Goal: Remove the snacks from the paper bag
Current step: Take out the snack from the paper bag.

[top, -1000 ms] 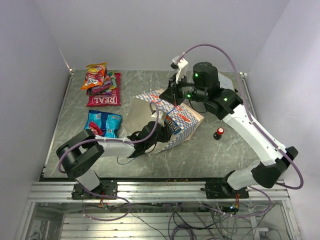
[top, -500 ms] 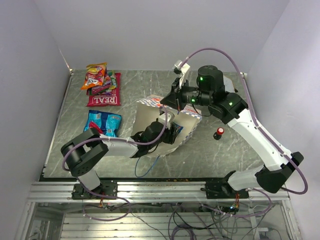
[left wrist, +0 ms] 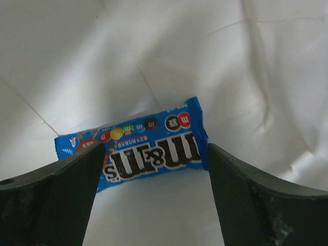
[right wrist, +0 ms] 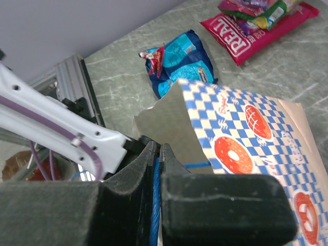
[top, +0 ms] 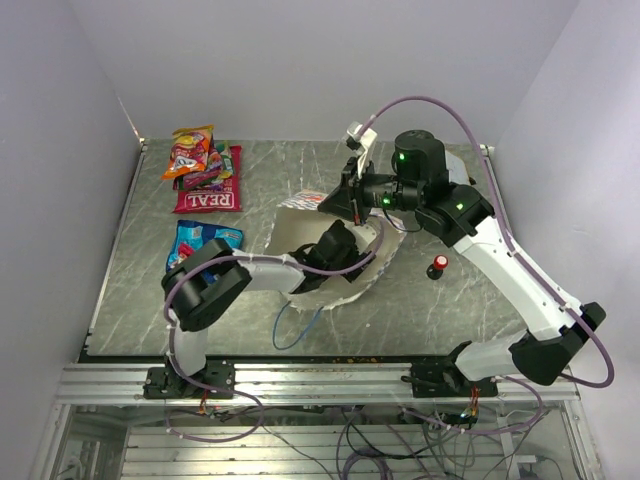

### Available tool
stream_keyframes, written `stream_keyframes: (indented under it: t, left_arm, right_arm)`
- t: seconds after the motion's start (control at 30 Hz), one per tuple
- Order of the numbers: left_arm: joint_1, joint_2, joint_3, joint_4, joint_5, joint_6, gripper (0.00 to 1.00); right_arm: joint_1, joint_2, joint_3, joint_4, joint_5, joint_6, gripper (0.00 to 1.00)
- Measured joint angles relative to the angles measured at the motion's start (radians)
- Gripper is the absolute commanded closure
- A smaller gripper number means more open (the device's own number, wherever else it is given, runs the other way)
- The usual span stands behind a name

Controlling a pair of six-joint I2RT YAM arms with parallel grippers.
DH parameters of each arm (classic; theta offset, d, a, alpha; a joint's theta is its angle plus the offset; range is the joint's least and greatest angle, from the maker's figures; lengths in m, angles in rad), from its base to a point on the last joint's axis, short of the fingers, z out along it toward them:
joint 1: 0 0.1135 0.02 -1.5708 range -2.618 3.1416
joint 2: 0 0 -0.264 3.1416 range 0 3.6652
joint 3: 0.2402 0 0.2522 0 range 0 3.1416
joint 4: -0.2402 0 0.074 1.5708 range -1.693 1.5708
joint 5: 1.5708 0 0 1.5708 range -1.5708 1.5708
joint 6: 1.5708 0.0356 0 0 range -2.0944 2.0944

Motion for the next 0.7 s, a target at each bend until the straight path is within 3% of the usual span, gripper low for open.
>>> stream_keyframes:
  t: [0.23, 0.43, 0.7]
  left_arm:
    - [0.045, 0.103, 0.127, -0.124, -0.025, 0.016, 0.0]
    - [0.049, 0.172, 0.237, -0.218, -0.053, 0.012, 0.14]
    - [0.049, 0.158, 0.232, -0.278, -0.066, -0.094, 0.34]
  right_arm:
    - [0.0, 0.025, 0.005, 0.047, -0.057, 0.033, 1.0]
    - [-0.001, 0.033, 0.005, 0.079, -0.065, 0.04, 1.0]
    - [-0.002, 0.061, 0.017, 0.113, -0.081, 0.041, 1.0]
